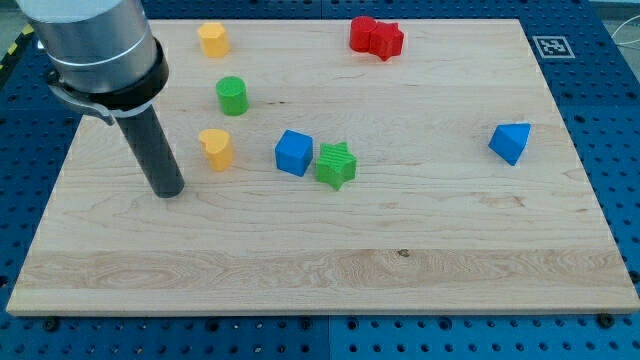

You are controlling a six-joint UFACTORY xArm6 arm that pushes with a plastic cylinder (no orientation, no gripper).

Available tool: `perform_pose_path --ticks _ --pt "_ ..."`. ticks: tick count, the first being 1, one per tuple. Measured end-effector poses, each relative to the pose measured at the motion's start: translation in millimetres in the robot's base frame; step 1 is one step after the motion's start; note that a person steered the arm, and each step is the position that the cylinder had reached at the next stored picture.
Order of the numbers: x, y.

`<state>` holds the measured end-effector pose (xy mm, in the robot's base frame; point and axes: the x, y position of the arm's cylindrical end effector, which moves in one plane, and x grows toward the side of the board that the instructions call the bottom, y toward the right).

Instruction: Move the yellow heart towards the center of the board

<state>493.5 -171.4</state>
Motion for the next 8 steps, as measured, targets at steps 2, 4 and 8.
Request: perform_pose_path --ticks 2,4,8 --pt "-14 -10" --pt "-21 -9" --pt "-49 69"
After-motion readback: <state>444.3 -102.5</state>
